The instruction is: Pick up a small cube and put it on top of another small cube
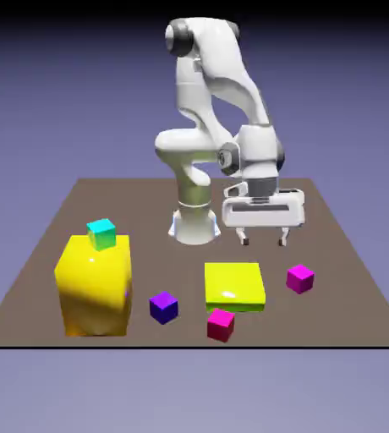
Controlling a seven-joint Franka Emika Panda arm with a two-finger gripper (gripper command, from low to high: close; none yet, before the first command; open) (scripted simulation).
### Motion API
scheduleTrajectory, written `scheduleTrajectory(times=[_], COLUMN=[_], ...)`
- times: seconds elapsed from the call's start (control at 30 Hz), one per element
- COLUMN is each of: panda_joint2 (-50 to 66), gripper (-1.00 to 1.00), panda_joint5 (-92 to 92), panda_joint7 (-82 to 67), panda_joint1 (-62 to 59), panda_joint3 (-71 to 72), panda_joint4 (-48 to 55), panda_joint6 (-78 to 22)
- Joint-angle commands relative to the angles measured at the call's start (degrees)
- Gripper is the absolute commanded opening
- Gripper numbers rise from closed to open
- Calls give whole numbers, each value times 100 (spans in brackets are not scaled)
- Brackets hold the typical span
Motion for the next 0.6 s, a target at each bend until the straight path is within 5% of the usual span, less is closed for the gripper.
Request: scheduleTrajectory(times=[0.0, 0.57], panda_joint2=[96, 1735], gripper=[0, 0], panda_joint5=[-27, -491], panda_joint7=[250, 4486], panda_joint1=[23, 403], panda_joint3=[72, 1292], panda_joint4=[26, 465], panda_joint6=[-36, -639])
